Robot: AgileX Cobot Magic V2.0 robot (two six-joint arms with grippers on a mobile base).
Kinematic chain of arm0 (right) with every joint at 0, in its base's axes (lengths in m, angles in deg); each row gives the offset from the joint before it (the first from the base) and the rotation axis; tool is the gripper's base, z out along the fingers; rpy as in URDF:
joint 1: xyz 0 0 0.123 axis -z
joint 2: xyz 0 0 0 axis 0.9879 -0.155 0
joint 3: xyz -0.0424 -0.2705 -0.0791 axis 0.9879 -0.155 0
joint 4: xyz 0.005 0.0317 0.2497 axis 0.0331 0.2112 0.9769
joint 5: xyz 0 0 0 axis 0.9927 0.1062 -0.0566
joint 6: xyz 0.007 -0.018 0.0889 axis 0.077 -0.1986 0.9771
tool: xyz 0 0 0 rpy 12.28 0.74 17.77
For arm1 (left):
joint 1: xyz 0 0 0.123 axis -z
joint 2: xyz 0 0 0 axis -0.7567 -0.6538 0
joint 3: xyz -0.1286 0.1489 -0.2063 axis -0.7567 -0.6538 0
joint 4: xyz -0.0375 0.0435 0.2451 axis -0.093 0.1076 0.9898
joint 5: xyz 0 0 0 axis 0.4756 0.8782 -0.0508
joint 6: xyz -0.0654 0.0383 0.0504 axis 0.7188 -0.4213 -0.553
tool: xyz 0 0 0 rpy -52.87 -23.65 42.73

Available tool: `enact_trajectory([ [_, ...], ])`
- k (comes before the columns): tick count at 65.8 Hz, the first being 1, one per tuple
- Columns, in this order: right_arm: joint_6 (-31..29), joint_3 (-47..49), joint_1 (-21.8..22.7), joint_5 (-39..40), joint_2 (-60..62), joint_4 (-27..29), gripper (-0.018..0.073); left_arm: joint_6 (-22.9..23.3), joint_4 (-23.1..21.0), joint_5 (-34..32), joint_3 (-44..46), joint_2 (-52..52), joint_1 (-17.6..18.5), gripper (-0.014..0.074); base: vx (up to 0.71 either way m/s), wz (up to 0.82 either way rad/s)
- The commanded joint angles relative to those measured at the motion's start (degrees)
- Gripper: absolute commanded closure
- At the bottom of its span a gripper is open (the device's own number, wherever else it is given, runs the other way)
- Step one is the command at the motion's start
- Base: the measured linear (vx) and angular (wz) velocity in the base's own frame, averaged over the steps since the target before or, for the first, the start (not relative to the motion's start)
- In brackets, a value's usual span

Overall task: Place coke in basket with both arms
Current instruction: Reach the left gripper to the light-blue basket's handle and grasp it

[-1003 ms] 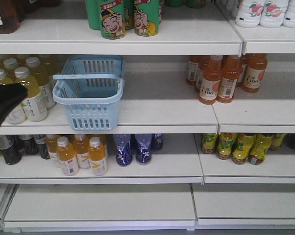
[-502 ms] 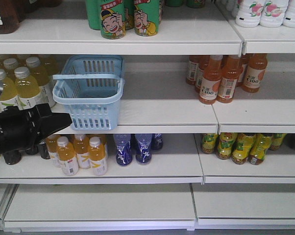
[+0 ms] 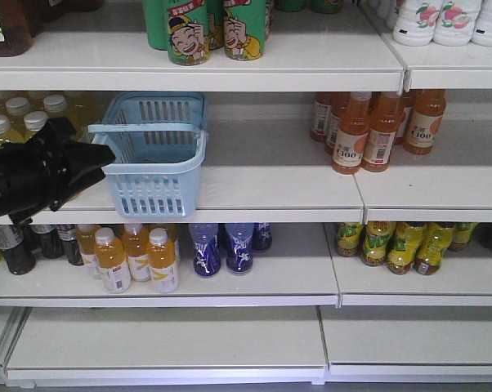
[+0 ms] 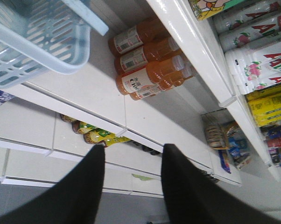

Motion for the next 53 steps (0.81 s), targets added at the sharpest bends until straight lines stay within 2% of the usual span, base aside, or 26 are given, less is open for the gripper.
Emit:
enact_trajectory([
  [1, -0.42, -0.45, 0.32, 4.26, 0.73, -0.55, 0.0561, 3.05, -5.1, 3.04, 4.84, -1.79, 0.03, 0.0215, 0.0, 0.0],
  [12, -0.42, -0.45, 0.32, 4.26, 0.73, -0.55, 0.0561, 9.52, -5.1, 1.07, 8.92, -7.75, 0.03, 0.0146, 0.0, 0.0],
  [25, -0.42, -0.45, 0.32, 4.26, 0.73, -0.55, 0.0561, 10.08, -5.1, 0.8, 15.06, -14.5, 0.03, 0.0146, 0.0, 0.0],
  [44, -0.42, -0.45, 0.32, 4.26, 0.73, -0.55, 0.0561, 15.62, -5.1, -2.28, 25.26, -23.59, 0.03, 0.0146, 0.0, 0.0],
  [53, -0.42, -0.45, 0.32, 4.26, 0.73, -0.55, 0.0561, 16.28, -5.1, -2.4, 28.71, -26.19, 0.03, 0.0146, 0.0, 0.0],
])
